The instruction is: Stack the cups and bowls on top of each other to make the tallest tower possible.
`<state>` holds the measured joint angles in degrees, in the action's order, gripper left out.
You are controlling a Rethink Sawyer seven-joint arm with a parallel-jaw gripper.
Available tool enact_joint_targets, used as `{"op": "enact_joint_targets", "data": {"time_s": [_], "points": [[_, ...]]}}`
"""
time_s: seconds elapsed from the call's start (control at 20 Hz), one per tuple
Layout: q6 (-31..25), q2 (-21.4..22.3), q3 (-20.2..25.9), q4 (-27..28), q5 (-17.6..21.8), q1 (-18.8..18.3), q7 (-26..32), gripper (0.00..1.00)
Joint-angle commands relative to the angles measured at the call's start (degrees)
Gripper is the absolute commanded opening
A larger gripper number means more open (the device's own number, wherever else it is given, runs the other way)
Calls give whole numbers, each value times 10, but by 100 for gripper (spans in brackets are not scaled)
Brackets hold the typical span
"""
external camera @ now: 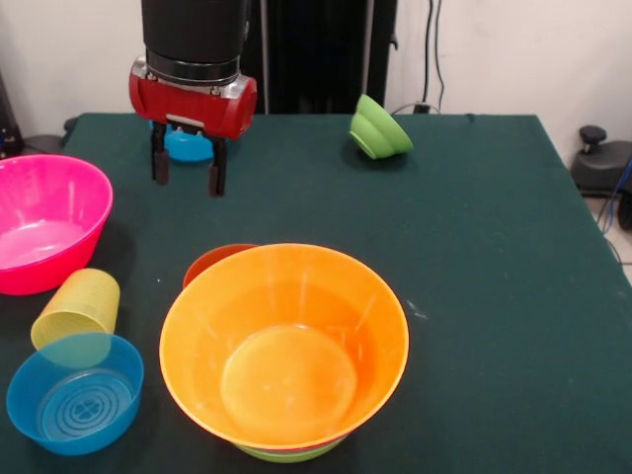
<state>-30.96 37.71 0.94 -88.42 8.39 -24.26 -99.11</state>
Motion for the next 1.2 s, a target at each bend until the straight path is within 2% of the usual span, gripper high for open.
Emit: {"op": "enact_joint_targets", "data": {"time_s": [0.05, 0.3, 0.55, 0.85, 1.0, 1.2], "points": [[-99, 9, 61, -8, 0, -41, 49, 100], [-31, 3, 82, -31, 1, -51, 26, 100], [-4, 12, 103, -67, 10, -79, 35, 100], [13, 10, 89, -65, 42, -74, 21, 100], [31, 7, 85, -72, 47, -76, 13, 100], [48, 4, 107, -89, 37, -101, 22, 100]]}}
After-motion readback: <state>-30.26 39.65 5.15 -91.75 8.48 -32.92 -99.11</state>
